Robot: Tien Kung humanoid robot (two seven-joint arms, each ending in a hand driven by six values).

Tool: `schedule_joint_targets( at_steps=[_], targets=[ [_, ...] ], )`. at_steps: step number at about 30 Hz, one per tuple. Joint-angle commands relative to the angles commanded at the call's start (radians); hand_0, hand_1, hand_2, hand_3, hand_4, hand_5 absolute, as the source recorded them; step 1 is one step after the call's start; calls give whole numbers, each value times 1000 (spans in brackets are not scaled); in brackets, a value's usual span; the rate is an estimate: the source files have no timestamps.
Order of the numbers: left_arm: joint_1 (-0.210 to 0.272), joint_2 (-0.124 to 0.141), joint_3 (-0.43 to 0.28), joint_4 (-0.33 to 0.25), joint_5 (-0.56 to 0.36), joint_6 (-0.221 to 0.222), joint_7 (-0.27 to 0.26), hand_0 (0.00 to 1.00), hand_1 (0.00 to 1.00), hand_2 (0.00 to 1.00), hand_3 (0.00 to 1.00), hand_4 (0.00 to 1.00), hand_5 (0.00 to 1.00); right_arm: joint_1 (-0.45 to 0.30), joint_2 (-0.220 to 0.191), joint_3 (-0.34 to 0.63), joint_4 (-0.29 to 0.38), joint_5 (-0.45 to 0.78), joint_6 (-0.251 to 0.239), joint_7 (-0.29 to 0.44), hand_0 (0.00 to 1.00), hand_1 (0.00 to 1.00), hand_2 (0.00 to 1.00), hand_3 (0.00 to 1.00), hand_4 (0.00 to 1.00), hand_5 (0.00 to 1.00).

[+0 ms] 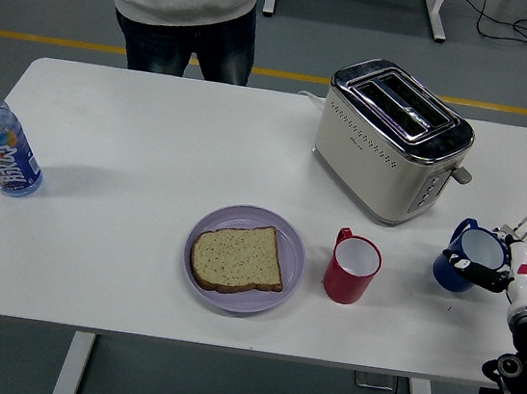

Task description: Pick up the cup,pour liquid into bread,place the cup on the desk

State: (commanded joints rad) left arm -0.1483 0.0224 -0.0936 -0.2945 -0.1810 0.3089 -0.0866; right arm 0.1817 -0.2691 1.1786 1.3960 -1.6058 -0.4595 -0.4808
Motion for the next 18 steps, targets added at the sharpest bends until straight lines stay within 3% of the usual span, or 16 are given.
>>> schedule_joint_targets(
  at_steps=[18],
  targets=[
    [0,2,4,1,-5,-1,-2,705,722,734,579,277,998,38,-112,-5,115,-9,41,-14,321,307,470,500,704,90]
  ],
)
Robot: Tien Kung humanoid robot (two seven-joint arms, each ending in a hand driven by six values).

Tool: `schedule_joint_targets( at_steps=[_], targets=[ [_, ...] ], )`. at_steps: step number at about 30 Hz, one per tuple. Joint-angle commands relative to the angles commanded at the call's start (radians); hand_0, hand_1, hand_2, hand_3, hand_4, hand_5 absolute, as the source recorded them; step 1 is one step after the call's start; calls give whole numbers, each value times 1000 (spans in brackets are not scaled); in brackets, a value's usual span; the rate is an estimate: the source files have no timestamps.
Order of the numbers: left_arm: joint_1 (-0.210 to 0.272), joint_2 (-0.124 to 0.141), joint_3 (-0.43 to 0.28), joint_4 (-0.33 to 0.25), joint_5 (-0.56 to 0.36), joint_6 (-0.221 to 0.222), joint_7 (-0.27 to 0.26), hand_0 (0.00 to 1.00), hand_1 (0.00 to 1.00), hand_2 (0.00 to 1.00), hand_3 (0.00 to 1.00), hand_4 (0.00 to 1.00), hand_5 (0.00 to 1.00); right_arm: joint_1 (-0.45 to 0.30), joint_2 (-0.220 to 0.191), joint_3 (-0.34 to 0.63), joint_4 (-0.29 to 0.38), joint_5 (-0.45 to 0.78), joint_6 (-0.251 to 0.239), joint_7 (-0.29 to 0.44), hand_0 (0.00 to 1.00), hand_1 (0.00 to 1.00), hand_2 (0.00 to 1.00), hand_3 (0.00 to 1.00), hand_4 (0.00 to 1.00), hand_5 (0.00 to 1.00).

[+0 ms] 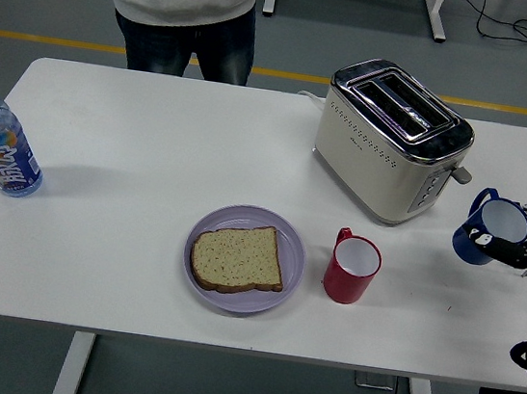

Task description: Pick up the cup,pour liquid into bread,place the cup on the desk

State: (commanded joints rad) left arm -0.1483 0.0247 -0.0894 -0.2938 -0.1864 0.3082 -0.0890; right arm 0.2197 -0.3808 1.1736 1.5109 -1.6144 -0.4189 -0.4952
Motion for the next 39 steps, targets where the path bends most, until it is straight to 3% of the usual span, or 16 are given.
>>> schedule_joint_targets(
  at_steps=[17,39],
  targets=[
    [2,1,-6,1,8,2,4,704,722,733,581,276,998,98,-64,-98,56,6,45,-19,309,296,467,499,688,80],
    [1,3,-4,0,3,2,3,704,722,732,581,277,998,256,-78,-238,123,-16,82,-38,303,293,464,498,677,86]
  ],
)
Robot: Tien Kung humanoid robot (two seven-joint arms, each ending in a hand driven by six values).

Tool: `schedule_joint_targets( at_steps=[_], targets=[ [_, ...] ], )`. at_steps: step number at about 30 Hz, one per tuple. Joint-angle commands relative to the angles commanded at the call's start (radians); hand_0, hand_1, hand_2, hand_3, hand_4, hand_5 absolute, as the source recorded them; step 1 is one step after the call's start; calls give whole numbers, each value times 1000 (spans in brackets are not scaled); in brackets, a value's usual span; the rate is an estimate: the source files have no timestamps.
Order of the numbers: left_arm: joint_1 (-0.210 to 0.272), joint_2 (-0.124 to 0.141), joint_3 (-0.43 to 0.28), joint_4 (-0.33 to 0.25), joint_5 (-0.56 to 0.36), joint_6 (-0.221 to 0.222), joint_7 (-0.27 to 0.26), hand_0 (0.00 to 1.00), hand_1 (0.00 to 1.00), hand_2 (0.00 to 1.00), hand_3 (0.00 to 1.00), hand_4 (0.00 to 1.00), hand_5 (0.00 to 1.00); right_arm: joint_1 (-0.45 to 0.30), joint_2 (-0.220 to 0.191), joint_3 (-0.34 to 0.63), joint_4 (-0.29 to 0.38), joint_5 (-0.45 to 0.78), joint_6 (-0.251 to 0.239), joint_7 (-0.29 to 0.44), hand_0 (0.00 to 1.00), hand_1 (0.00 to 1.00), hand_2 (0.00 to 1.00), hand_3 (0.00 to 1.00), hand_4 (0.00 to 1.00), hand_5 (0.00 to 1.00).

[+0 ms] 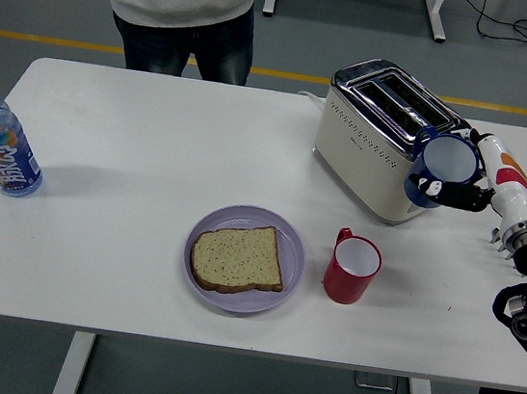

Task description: Pick up the cup,pour liquid into bread,place the cup on the desk

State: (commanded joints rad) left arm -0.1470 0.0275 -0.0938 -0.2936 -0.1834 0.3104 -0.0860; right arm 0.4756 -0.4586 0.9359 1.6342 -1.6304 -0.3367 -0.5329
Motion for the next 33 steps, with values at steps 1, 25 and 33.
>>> schedule_joint_targets(
  at_steps=[1,25,33],
  targets=[
    [0,0,0,0,-1,0,0,704,722,732,581,277,998,6,1,-5,1,-1,1,0,303,293,464,498,677,86],
    [-1,0,3,0,-6,1,-2,705,723,733,582,277,998,166,44,-193,-11,-110,8,-7,291,288,460,496,676,91],
    [-2,0,0,0,-2,1,0,705,723,733,581,277,998,212,58,-257,-26,-175,9,-12,286,285,458,494,676,92]
  ],
)
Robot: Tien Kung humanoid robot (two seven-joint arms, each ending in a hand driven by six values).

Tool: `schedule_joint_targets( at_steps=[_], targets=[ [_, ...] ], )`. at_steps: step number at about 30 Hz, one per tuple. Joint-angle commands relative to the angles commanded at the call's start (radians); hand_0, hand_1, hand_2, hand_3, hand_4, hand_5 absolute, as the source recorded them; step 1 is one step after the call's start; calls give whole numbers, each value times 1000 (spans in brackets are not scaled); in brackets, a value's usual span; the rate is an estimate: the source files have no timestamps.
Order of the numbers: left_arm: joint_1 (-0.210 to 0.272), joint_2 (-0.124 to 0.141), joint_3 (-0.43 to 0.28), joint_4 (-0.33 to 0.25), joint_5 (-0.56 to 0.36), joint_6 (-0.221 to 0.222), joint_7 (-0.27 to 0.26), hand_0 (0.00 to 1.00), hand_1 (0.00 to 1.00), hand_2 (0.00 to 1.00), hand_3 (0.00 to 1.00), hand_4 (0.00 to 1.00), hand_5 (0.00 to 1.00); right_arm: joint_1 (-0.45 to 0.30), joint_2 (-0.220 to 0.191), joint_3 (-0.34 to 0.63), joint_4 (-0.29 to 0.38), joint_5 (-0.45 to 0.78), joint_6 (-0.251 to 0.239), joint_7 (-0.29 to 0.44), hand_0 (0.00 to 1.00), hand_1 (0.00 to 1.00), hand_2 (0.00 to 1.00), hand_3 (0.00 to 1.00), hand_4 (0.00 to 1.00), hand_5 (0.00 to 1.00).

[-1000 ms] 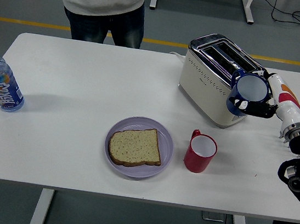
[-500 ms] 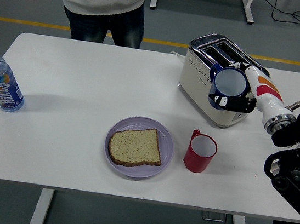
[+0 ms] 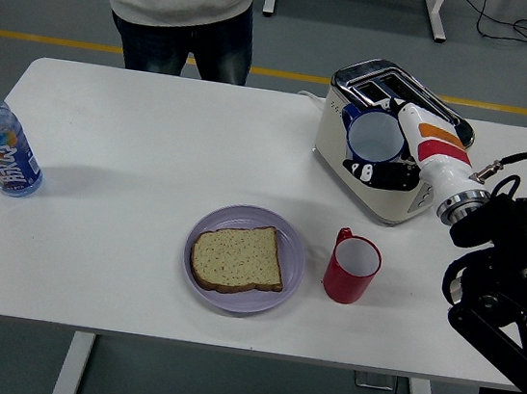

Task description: Pick up the cup,pour liquid into bread,place the cup on the desk

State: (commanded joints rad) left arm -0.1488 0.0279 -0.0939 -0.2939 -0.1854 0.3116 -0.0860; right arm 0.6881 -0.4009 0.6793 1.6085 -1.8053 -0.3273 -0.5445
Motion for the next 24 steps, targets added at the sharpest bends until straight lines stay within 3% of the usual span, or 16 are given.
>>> schedule_joint_targets(
  at_steps=[15,24],
  targets=[
    [1,3,1,0,-2,0,-1,705,722,735,581,278,998,69,35,-101,-38,-86,7,-2,284,285,458,494,678,93],
    [1,3,-1,0,2,1,1,706,722,735,581,279,998,98,41,-157,-71,-217,19,-4,279,284,456,493,678,93]
  ],
)
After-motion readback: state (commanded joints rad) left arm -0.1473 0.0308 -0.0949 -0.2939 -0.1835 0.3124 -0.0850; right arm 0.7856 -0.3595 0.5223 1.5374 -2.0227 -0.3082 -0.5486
